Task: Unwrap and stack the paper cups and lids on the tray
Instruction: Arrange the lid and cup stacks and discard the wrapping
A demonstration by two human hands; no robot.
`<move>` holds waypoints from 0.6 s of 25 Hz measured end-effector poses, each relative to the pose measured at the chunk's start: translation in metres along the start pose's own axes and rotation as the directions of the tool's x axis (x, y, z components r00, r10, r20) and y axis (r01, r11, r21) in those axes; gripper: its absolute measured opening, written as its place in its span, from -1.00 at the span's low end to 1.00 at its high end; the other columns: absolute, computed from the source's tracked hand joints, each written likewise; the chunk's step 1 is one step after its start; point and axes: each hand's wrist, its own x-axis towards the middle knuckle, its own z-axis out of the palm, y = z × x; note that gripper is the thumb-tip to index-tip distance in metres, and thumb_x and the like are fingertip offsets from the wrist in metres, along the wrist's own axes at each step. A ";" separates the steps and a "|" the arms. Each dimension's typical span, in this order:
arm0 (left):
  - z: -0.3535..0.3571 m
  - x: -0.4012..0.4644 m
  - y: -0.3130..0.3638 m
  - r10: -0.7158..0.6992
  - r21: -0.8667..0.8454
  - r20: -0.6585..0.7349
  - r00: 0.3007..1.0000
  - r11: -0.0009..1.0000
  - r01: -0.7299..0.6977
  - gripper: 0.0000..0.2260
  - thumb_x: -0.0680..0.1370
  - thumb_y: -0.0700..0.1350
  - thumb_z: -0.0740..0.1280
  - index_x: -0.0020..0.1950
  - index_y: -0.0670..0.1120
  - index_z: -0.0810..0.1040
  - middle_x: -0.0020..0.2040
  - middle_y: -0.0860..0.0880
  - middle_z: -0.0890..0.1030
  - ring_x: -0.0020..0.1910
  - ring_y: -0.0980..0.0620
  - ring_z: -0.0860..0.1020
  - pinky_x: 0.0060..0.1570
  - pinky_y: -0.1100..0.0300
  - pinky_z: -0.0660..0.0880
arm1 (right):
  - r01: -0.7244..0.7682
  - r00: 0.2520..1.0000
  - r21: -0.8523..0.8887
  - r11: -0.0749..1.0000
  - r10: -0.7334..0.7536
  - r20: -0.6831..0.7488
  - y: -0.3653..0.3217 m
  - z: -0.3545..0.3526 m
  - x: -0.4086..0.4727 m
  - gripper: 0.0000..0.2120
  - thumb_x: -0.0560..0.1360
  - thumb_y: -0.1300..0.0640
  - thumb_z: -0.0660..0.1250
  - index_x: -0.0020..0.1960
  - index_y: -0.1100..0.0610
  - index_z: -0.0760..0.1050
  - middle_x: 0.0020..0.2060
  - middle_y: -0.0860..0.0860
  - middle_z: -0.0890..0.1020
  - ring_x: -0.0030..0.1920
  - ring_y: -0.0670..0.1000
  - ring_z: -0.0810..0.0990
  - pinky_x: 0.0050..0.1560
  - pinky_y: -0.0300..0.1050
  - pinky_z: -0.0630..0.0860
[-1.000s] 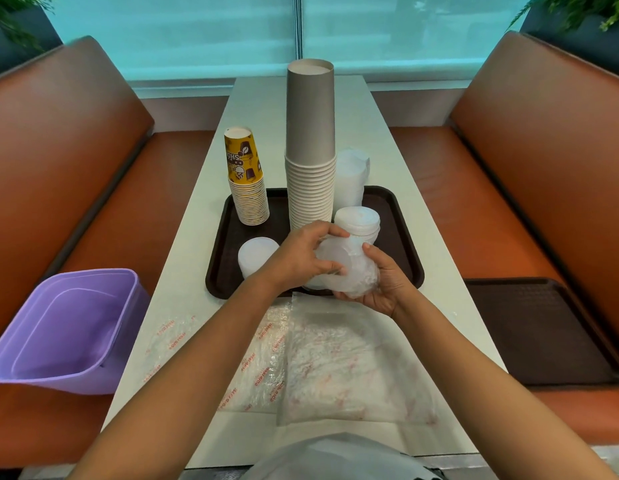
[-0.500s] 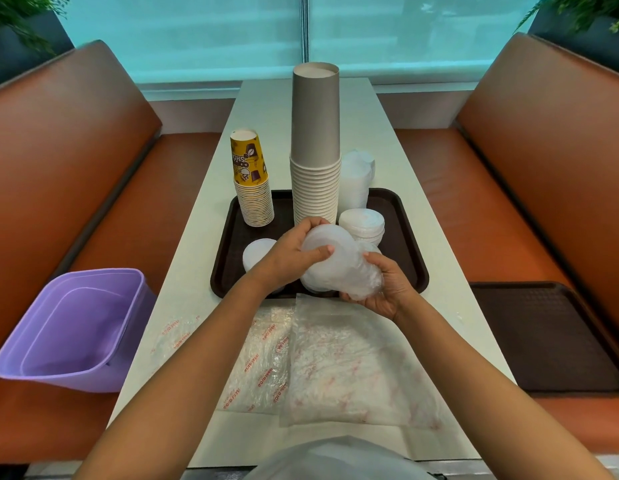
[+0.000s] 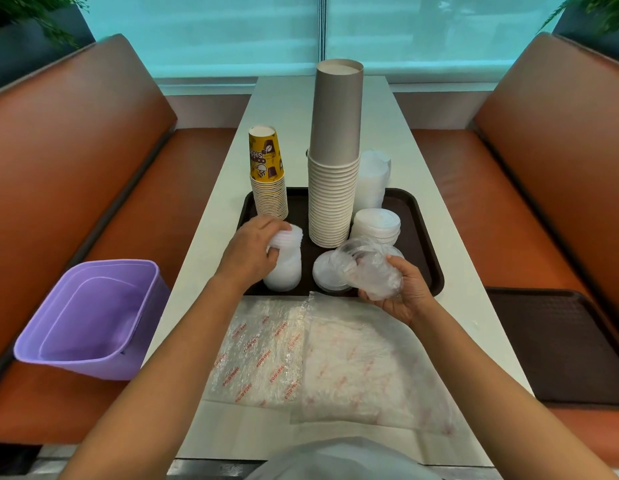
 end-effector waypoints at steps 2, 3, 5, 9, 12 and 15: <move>0.003 -0.006 -0.003 -0.016 0.035 0.102 0.995 0.999 0.012 -0.60 0.43 -0.23 0.38 0.26 -0.04 0.47 0.31 -0.02 0.44 0.24 -0.04 0.42 0.13 0.28 0.32 | 0.003 1.000 0.005 1.000 -0.004 0.018 0.001 0.001 0.000 -0.26 0.10 0.10 0.55 0.22 0.24 0.41 -0.10 0.18 0.63 -0.21 0.10 0.66 -0.31 -0.06 0.59; 0.004 -0.008 -0.006 -0.030 0.048 0.152 0.988 0.999 0.023 -0.58 0.42 -0.20 0.38 0.27 -0.02 0.45 0.33 0.00 0.40 0.25 -0.04 0.41 0.13 0.26 0.35 | 0.001 1.000 0.001 1.000 -0.001 0.021 0.001 0.001 0.000 -0.22 0.05 0.10 0.58 0.22 0.23 0.42 -0.10 0.18 0.63 -0.21 0.11 0.67 -0.31 -0.05 0.59; 0.007 -0.014 -0.009 -0.048 0.066 0.201 0.978 0.997 0.035 -0.54 0.41 -0.12 0.40 0.29 0.01 0.42 0.36 0.01 0.36 0.25 -0.04 0.40 0.13 0.21 0.39 | 0.005 1.000 0.005 1.000 -0.005 0.015 0.001 0.000 -0.001 -0.30 0.14 0.10 0.51 0.24 0.23 0.40 -0.09 0.18 0.62 -0.22 0.10 0.67 -0.32 -0.05 0.59; 0.006 -0.007 -0.001 0.008 0.085 0.039 0.999 0.996 -0.012 -0.42 0.36 0.06 0.49 0.31 -0.01 0.39 0.35 -0.07 0.35 0.33 -0.08 0.31 0.30 0.02 0.32 | 0.009 1.000 -0.002 1.000 -0.009 -0.024 0.002 -0.001 0.000 -0.45 0.32 0.11 0.31 0.29 0.21 0.35 -0.03 0.17 0.58 -0.20 0.09 0.65 -0.34 -0.07 0.60; 0.001 0.018 0.002 -0.064 0.126 0.198 0.978 0.991 0.039 -0.17 0.30 0.19 0.51 0.47 0.13 0.18 0.46 -0.08 0.19 0.44 -0.13 0.15 0.37 -0.12 0.25 | 0.005 1.000 0.002 1.000 -0.005 -0.015 0.003 -0.001 0.001 -0.47 0.34 0.05 0.30 0.27 0.21 0.38 -0.06 0.17 0.61 -0.20 0.09 0.66 -0.32 -0.09 0.60; 0.005 0.031 -0.005 -0.172 0.236 0.490 0.855 0.970 0.060 -0.08 0.31 0.18 0.51 0.50 0.23 0.01 0.49 -0.05 0.16 0.40 -0.17 0.28 0.28 -0.09 0.38 | 0.005 1.000 0.048 0.999 -0.006 0.006 0.005 0.001 0.001 -0.45 0.41 -0.22 0.20 0.21 0.16 0.49 -0.06 0.15 0.66 -0.12 0.09 0.66 -0.22 -0.08 0.62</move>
